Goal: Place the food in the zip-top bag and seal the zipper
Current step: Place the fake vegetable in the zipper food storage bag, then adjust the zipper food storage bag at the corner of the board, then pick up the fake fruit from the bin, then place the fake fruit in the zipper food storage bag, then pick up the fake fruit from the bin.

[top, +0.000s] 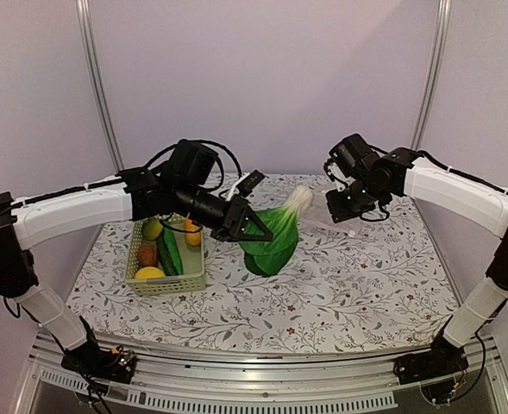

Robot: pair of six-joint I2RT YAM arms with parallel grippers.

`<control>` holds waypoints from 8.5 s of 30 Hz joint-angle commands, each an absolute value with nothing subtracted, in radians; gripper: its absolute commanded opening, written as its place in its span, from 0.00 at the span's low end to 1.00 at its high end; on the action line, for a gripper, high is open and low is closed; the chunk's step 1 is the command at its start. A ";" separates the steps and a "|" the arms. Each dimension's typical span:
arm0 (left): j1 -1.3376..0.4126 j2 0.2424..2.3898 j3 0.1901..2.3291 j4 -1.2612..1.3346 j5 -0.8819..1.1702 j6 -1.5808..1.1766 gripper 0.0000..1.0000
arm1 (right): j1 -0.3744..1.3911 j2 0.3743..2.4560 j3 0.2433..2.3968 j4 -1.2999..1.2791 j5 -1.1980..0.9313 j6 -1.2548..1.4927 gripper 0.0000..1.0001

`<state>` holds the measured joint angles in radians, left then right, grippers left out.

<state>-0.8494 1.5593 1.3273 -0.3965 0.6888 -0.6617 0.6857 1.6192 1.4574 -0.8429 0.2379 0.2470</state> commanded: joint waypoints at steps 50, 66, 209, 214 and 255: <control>-0.765 2.142 1.918 -0.169 0.602 -1.068 0.72 | 0.649 1.516 1.542 -0.778 -0.068 0.354 0.00; -0.734 1.842 1.935 -0.307 0.540 -0.884 0.81 | 0.356 1.493 1.705 -0.930 0.160 0.299 0.00; -0.798 2.201 1.978 -0.344 0.720 -0.914 0.72 | 0.736 1.429 1.418 -0.706 -0.185 0.419 0.00; -0.797 2.165 1.974 -0.373 0.701 -0.870 0.77 | 0.733 1.423 1.411 -0.698 -0.158 0.430 0.00; -0.450 1.649 1.404 -0.931 -0.195 -0.519 0.79 | 0.492 1.397 1.393 -0.751 -0.113 0.350 0.00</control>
<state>-0.4820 1.5696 1.3651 -0.8635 -0.0528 -0.5758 0.4953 1.4254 1.4120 -0.7837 -0.0521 0.3511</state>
